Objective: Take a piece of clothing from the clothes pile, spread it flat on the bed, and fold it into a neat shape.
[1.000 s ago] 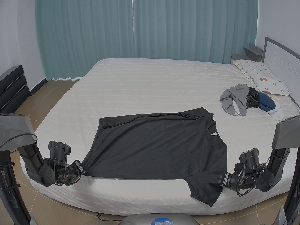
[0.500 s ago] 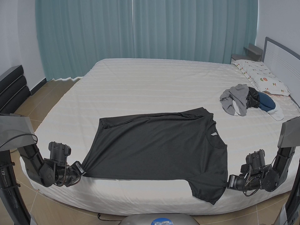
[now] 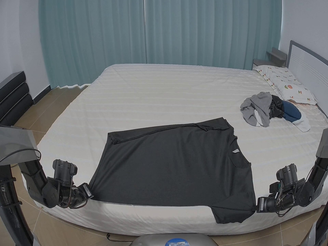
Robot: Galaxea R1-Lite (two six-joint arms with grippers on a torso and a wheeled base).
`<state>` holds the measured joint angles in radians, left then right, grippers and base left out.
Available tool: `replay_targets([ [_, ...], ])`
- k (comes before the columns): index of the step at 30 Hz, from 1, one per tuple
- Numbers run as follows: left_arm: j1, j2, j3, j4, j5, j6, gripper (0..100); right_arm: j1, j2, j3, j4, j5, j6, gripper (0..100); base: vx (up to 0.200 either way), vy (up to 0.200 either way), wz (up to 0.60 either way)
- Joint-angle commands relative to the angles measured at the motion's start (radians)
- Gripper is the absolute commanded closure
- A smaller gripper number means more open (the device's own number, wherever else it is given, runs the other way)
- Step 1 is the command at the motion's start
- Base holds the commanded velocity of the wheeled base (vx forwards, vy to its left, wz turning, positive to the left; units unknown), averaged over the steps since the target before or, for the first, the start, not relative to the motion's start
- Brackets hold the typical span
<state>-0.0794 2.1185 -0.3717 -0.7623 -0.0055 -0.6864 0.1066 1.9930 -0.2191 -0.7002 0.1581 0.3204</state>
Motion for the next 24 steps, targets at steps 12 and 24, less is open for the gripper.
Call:
replay_targets([
  [12,-0.010,0.011,-0.003,0.080,-0.002,0.027,100,0.018,0.055,-0.011,-0.005,0.001,-0.014,100,0.000,0.000,0.00],
  [24,0.001,-0.015,-0.016,0.063,-0.002,0.018,0,0.016,0.033,-0.022,-0.061,0.008,0.019,0,0.000,0.000,0.00],
])
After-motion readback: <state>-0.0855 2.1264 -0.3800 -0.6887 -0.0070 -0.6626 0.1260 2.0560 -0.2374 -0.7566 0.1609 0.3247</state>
